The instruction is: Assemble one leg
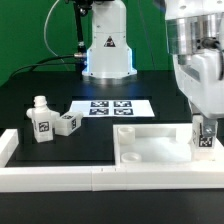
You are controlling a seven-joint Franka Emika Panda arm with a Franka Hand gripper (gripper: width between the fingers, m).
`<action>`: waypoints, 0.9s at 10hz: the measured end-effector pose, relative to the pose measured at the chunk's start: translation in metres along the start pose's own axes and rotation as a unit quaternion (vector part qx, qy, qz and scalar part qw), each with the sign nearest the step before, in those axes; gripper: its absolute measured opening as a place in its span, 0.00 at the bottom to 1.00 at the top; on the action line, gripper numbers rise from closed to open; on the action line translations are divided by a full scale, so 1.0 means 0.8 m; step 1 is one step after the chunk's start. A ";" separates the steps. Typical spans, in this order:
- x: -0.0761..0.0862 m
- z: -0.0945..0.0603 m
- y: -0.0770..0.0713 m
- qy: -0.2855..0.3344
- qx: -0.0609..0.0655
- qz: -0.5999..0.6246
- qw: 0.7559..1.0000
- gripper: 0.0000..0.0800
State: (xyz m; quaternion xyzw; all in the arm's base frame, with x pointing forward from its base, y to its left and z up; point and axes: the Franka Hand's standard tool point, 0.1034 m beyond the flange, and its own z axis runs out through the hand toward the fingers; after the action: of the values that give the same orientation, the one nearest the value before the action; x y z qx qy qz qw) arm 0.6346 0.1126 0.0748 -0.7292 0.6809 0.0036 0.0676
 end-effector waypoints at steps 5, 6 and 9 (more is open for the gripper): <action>-0.010 -0.001 0.003 -0.008 -0.023 -0.316 0.948 0.81; -0.009 0.000 0.003 -0.004 -0.025 -0.372 0.928 0.81; 0.004 0.004 -0.010 0.033 -0.023 -0.623 0.781 0.81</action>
Offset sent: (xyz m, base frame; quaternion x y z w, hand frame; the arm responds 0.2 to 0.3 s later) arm 0.0000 0.0000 0.0000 0.0000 0.0000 -0.1296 0.9916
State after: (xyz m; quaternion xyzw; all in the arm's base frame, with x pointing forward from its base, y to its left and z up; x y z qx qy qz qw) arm 0.6434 0.1105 0.0724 -0.9955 0.0801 -0.0482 0.0159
